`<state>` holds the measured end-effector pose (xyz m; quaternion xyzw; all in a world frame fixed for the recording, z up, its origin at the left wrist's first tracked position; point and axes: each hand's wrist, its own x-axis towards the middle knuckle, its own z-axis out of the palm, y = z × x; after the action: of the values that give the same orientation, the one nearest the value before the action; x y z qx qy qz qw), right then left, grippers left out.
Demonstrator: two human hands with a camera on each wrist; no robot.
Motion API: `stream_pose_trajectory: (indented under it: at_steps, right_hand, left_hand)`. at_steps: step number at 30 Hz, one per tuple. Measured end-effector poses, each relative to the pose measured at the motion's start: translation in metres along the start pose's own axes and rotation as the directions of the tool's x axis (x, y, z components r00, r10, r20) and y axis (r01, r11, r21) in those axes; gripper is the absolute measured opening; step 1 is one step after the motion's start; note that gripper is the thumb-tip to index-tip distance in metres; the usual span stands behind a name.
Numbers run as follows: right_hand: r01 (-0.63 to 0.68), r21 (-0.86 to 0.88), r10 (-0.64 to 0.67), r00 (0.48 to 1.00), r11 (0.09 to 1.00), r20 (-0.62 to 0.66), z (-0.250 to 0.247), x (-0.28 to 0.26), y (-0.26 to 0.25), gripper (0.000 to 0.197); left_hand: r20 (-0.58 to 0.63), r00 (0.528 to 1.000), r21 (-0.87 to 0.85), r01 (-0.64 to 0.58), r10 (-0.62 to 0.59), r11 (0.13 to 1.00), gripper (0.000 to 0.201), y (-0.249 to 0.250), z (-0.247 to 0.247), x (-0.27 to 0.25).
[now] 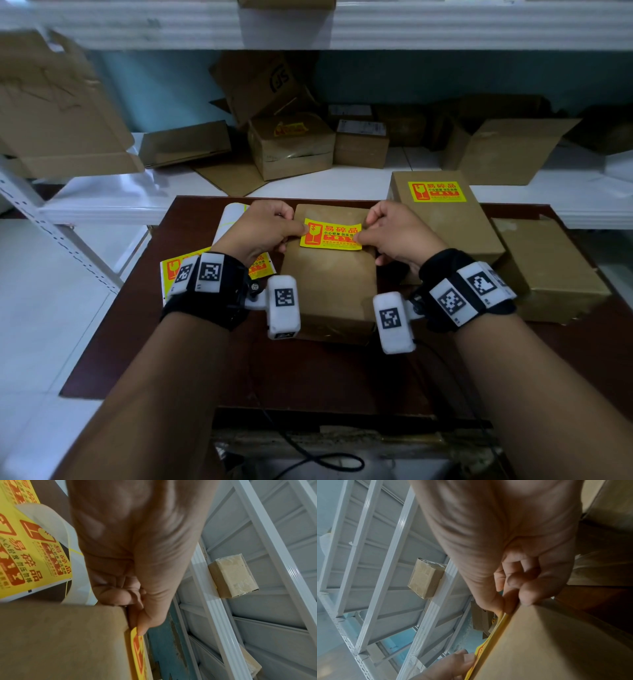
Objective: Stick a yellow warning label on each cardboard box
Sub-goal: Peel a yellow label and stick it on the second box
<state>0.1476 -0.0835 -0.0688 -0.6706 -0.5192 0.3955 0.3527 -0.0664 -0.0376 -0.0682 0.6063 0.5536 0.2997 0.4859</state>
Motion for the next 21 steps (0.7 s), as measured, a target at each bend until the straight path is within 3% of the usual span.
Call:
stream_pose_trajectory:
  at_steps: [21]
  right_hand:
    - [-0.035,-0.004,0.035,0.999,0.999,-0.002,-0.001,-0.001,-0.0011,0.037]
  left_hand:
    - [-0.072,0.997,0.101,0.029,-0.021,0.995,0.035,0.0054,0.009,0.001]
